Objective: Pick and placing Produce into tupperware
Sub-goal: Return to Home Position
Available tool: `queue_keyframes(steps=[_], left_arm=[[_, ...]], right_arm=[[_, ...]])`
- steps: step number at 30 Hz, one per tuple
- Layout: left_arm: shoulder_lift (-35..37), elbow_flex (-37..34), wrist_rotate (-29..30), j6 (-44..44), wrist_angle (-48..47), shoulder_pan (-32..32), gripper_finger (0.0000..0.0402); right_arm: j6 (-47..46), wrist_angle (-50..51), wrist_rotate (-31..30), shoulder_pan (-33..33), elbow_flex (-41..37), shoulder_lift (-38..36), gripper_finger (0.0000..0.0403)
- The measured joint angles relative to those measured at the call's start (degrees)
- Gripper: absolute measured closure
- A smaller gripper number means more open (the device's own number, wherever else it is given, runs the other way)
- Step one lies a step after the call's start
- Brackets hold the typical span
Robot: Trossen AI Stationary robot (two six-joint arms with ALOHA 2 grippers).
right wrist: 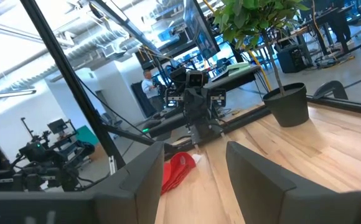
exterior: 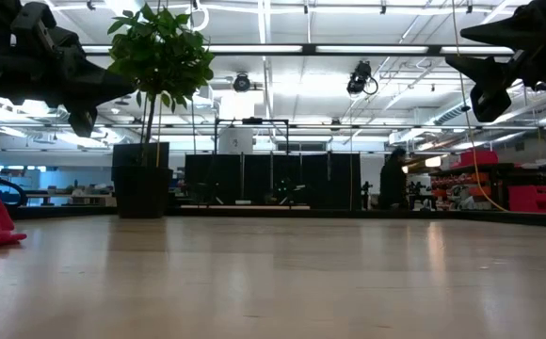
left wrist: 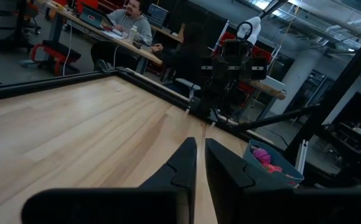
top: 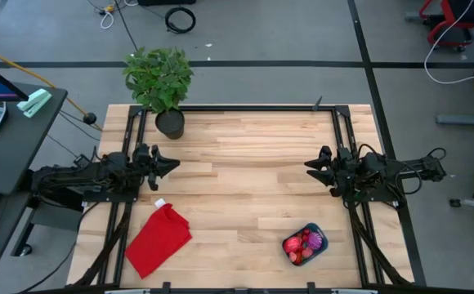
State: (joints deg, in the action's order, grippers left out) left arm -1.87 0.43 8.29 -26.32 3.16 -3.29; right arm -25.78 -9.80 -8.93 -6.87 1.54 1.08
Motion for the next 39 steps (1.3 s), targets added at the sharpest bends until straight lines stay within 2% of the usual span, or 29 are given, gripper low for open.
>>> queue_keyframes(steps=[9, 19, 30, 39], left_arm=[[0.0, 0.0, 0.0, 0.0, 0.0, 0.0, 0.0374], [0.0, 0.0, 0.0, 0.0, 0.0, 0.0, 0.0361], [0.0, 0.0, 0.0, 0.0, 0.0, 0.0, 0.0374], [0.0, 0.0, 0.0, 0.0, 0.0, 0.0, 0.0361]], right_arm=[[0.0, 0.0, 0.0, 0.0, 0.0, 0.0, 0.0220], [0.0, 0.0, 0.0, 0.0, 0.0, 0.0, 0.0220], [0.0, 0.0, 0.0, 0.0, 0.0, 0.0, 0.0220], [0.0, 0.0, 0.0, 0.0, 0.0, 0.0, 0.0220]])
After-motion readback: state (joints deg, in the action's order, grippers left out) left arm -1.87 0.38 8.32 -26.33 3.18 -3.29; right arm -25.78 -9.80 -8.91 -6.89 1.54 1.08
